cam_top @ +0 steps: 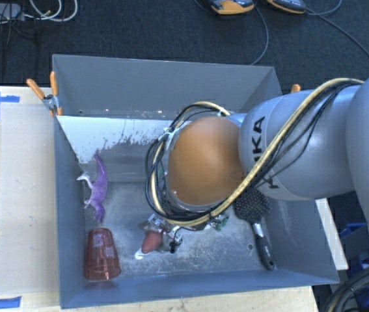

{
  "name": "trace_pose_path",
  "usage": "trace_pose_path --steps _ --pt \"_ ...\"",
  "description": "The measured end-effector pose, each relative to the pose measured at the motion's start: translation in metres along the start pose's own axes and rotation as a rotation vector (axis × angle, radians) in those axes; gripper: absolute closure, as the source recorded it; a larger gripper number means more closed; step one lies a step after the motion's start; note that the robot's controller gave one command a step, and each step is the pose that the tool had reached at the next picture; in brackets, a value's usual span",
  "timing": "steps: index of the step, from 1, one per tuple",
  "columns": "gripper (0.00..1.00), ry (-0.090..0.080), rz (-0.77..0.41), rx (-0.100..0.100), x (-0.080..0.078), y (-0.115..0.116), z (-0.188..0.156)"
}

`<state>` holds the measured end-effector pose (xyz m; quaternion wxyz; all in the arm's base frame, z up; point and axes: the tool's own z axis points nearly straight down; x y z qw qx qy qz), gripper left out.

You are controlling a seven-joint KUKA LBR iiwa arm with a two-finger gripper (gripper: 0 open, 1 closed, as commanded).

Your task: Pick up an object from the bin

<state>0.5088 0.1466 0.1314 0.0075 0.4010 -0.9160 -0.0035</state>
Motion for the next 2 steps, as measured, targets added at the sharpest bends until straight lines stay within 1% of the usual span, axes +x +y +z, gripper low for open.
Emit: trace_pose_path --steps 2 --pt "1.0 -0.005 0.001 0.003 -0.0012 -0.0006 -0.0207"
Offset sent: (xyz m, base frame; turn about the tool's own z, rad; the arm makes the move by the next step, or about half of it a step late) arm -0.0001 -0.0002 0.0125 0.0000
